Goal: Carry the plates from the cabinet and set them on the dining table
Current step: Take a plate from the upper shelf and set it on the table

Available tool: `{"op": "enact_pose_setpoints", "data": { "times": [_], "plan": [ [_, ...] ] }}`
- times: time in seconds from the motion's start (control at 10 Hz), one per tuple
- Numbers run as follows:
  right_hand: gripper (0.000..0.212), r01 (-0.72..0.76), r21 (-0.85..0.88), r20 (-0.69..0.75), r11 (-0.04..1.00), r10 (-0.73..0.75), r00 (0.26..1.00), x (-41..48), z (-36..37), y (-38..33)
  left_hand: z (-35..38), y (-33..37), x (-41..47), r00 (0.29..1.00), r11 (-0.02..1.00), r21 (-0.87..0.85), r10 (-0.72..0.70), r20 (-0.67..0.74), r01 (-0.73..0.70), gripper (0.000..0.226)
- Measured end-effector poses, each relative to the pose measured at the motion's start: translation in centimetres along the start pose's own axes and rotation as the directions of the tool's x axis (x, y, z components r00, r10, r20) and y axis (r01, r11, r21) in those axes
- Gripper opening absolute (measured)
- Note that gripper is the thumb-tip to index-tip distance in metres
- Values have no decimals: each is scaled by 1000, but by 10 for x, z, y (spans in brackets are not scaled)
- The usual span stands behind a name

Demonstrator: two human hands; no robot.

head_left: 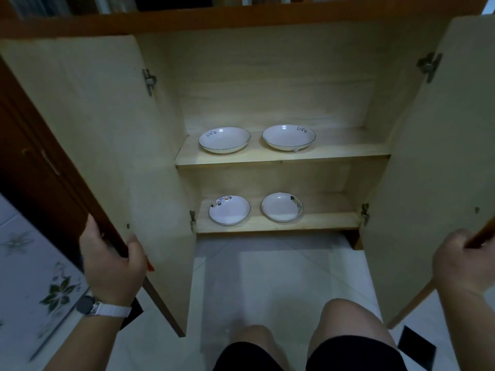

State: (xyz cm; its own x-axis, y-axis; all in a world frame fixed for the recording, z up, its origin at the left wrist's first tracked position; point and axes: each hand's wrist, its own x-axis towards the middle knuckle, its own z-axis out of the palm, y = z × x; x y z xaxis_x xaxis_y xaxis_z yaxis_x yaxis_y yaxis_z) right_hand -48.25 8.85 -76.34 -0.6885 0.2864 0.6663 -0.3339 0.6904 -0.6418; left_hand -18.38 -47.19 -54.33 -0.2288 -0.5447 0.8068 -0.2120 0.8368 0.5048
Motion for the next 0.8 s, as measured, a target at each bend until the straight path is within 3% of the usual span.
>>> {"op": "enact_pose_setpoints", "data": {
  "times": [0.1, 0.2, 0.3, 0.4, 0.5, 0.6, 0.8],
  "plan": [
    [31, 110, -4, 173, 994, -108, 979, 66, -16, -42, 1, -5, -2, 990, 976, 189, 122, -71, -107, 65],
    [35, 105, 70, 79, 992, -110, 991, 95, -41, -80, 2, 3, 0, 914, 877, 326, 397, -82, -352, 54],
    [40, 171, 85, 25, 982, -174, 984, 68, -30, -151, 16, 22, -5, 834, 760, 374, 547, 76, -532, 41],
    [45, 172, 41, -90, 984, -167, 982, 74, 4, -221, 50, 49, -11, 788, 777, 183, 540, 297, -602, 35],
    [55, 269, -17, 217, 963, -260, 941, 73, 24, -260, 87, 64, -13, 758, 817, 119, 456, 466, -565, 42],
    [62, 330, -37, 447, 943, -279, 850, 77, 42, -261, 116, 75, -9, 674, 829, 79, 391, 627, -554, 49],
    [63, 438, -38, 634, 898, -317, 705, 86, 77, -266, 163, 91, 1, 555, 813, 53, 346, 757, -579, 51]
  ]
}}
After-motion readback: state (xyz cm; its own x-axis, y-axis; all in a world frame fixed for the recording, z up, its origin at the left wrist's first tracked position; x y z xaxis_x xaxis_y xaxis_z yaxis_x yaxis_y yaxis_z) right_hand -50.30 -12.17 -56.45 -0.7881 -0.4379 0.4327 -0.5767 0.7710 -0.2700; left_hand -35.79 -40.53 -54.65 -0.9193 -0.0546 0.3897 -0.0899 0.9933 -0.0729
